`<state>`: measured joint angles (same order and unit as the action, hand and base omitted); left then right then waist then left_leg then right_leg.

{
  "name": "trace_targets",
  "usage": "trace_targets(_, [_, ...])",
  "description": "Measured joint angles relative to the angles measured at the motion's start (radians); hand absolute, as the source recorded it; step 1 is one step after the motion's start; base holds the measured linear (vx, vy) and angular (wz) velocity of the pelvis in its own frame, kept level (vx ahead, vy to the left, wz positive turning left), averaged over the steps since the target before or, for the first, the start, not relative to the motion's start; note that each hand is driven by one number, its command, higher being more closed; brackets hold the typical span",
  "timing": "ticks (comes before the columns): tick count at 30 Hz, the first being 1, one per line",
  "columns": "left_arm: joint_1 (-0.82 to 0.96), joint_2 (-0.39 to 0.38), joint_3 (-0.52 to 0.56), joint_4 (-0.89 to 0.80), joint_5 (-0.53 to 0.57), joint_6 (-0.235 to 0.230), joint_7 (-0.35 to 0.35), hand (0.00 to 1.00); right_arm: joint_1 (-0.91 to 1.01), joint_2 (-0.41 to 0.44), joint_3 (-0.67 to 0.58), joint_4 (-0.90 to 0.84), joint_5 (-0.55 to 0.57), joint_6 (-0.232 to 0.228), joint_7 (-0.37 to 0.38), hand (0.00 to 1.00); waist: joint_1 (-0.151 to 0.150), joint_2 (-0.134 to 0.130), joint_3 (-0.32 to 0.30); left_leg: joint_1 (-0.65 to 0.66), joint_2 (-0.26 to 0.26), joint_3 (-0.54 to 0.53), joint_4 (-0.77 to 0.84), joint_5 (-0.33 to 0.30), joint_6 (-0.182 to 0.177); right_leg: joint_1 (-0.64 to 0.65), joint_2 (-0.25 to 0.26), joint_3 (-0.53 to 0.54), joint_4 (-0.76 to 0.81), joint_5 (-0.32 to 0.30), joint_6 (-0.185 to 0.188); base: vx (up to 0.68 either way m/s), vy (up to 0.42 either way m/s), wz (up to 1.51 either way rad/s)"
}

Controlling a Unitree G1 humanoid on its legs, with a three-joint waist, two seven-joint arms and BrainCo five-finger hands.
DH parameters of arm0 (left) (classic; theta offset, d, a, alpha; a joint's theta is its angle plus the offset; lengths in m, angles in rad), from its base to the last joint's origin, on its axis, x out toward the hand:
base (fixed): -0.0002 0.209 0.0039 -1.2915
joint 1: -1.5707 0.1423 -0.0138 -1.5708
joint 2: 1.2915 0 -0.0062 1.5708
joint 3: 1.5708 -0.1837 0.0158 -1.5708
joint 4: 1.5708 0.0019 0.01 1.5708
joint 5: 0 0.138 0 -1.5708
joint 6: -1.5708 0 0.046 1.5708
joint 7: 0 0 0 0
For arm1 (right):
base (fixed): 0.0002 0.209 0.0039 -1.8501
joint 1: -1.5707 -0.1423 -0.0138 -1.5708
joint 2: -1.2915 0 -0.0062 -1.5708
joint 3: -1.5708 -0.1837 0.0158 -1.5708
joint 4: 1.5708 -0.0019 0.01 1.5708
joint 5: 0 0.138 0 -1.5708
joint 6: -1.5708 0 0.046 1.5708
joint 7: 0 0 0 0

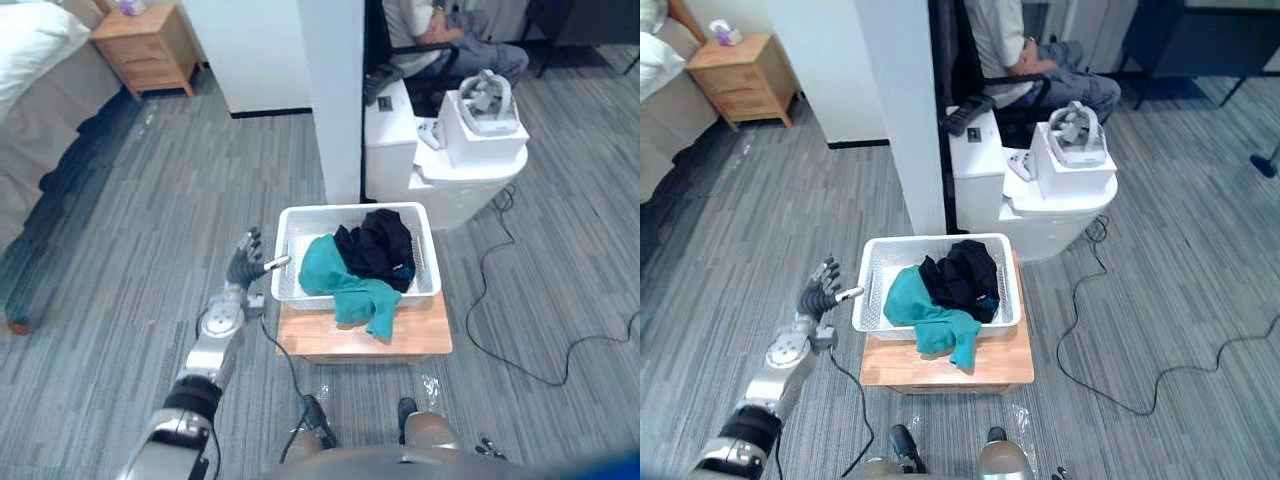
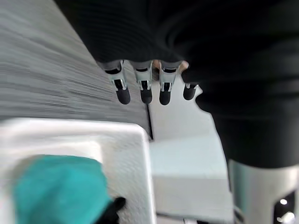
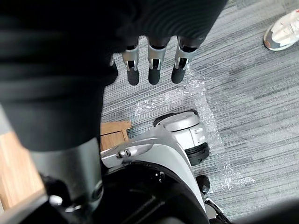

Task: Tidy the bed and pick cloth on bed and put in laundry

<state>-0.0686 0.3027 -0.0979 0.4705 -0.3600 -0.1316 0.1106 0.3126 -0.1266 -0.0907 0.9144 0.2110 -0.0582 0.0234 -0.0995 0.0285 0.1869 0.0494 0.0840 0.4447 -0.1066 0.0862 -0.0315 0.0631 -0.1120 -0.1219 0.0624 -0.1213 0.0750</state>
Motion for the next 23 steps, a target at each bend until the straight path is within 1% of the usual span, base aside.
trace_targets(1, [0.038,-0.017,0.001,0.0,-0.018,-0.001,-0.002,0.0,0.0,0.0,-0.001,0.011,0.0,0.001,0.0,0.0,0.007,-0.003,-0.004,0.007,-0.005,-0.011,0.0,-0.002,0.004,0.017,-0.005,-0.003,-0.01,-0.001,0.004,0.12,0.003,0.19])
trace_targets(5, [0.122,-0.053,0.009,0.033,-0.065,-0.002,-0.003,0.0,-0.009,0.0,-0.011,0.022,-0.001,0.01,0.002,0.0,0.017,-0.014,-0.02,0.012,-0.019,-0.027,0.0,-0.008,0.006,0.039,-0.017,-0.029,-0.016,0.002,0.008,0.13,0.013,0.16])
trace_targets(7, [0.15,-0.067,0.021,0.11,-0.091,-0.004,-0.001,0.0,-0.024,-0.004,-0.013,0.045,-0.019,0.011,0.002,0.0,0.033,-0.02,-0.024,0.03,-0.027,-0.028,0.0,-0.015,0.0,0.057,-0.018,-0.029,-0.022,0.002,0.007,0.1,0.012,-0.06])
trace_targets(8, [0.155,-0.067,0.022,0.129,-0.098,-0.005,-0.001,0.0,-0.03,-0.006,-0.011,0.053,-0.02,0.012,0.002,0.0,0.035,-0.021,-0.025,0.034,-0.027,-0.028,0.0,-0.015,-0.002,0.063,-0.018,-0.03,-0.026,0.002,0.007,0.05,0.003,0.01])
trace_targets(10, [0.176,-0.076,0.033,0.173,-0.098,-0.026,-0.002,0.0,-0.042,-0.013,-0.005,0.066,-0.027,0.025,0.003,0.0,0.036,-0.022,-0.026,0.042,-0.026,-0.031,0.0,-0.017,-0.004,0.079,-0.016,-0.032,-0.035,0.002,0.007,0.03,-0.014,0.07])
trace_targets(11, [0.189,-0.094,0.062,0.211,-0.096,-0.049,-0.001,0.0,-0.044,-0.02,0.002,0.067,-0.028,0.034,0.007,0.0,0.038,-0.021,-0.027,0.045,-0.024,-0.038,0.0,-0.018,-0.005,0.088,-0.013,-0.036,-0.044,0.002,0.007,0.0,-0.027,0.05])
trace_targets(13, [0.196,-0.105,0.082,0.265,-0.099,-0.06,0.0,0.0,-0.048,-0.028,0.006,0.08,-0.028,0.041,0.018,0.0,0.04,-0.018,-0.036,0.045,-0.019,-0.041,0.0,-0.018,-0.005,0.087,-0.009,-0.041,-0.044,0.0,0.003,-0.01,-0.036,0.0])
trace_targets(15, [0.204,-0.112,0.113,0.321,-0.102,-0.06,-0.021,0.0,-0.056,-0.035,0.019,0.1,-0.027,0.041,0.037,0.0,0.04,-0.017,-0.048,0.046,-0.015,-0.042,0.0,-0.018,-0.006,0.088,-0.005,-0.042,-0.043,-0.002,0.001,0.0,0.0,0.0])
trace_targets(16, [0.21,-0.118,0.134,0.351,-0.102,-0.059,-0.042,0.0,-0.06,-0.041,0.022,0.11,-0.027,0.041,0.049,0.0,0.041,-0.016,-0.053,0.048,-0.013,-0.043,0.0,-0.019,-0.007,0.088,-0.004,-0.042,-0.043,-0.003,0.0,0.0,0.0,0.0])
trace_targets(17, [0.213,-0.124,0.143,0.364,-0.102,-0.059,-0.053,0.0,-0.063,-0.041,0.023,0.115,-0.028,0.041,0.056,0.0,0.041,-0.016,-0.054,0.048,-0.013,-0.044,0.0,-0.019,-0.007,0.088,-0.004,-0.042,-0.043,-0.003,0.0,0.0,0.0,0.0])
trace_targets(19, [0.221,-0.14,0.147,0.416,-0.096,-0.059,-0.106,0.0,-0.07,-0.043,0.023,0.132,-0.03,0.041,0.077,0.0,0.048,-0.014,-0.055,0.05,-0.014,-0.045,0.0,-0.019,-0.008,0.089,-0.004,-0.042,-0.043,-0.004,-0.001,0.0,0.0,0.0])
trace_targets(20, [0.224,-0.143,0.147,0.426,-0.092,-0.058,-0.115,0.0,-0.071,-0.043,0.023,0.133,-0.03,0.041,0.081,0.0,0.05,-0.015,-0.055,0.051,-0.014,-0.045,0.0,-0.02,-0.008,0.09,-0.004,-0.042,-0.043,-0.004,-0.001,0.0,0.0,0.0])
trace_targets(22, [0.232,-0.156,0.148,0.466,-0.053,-0.058,-0.15,0.0,-0.072,-0.042,0.026,0.139,-0.045,0.04,0.093,0.0,0.057,-0.023,-0.062,0.053,-0.014,-0.047,0.0,-0.021,-0.009,0.095,-0.004,-0.045,-0.044,-0.004,-0.001,0.01,0.001,0.02])
trace_targets(23, [0.236,-0.16,0.148,0.473,-0.038,-0.056,-0.155,0.0,-0.074,-0.038,0.028,0.144,-0.055,0.04,0.095,0.0,0.058,-0.026,-0.065,0.054,-0.014,-0.047,0.0,-0.021,-0.009,0.097,-0.004,-0.046,-0.044,-0.004,-0.001,0.0,0.0,0.0])
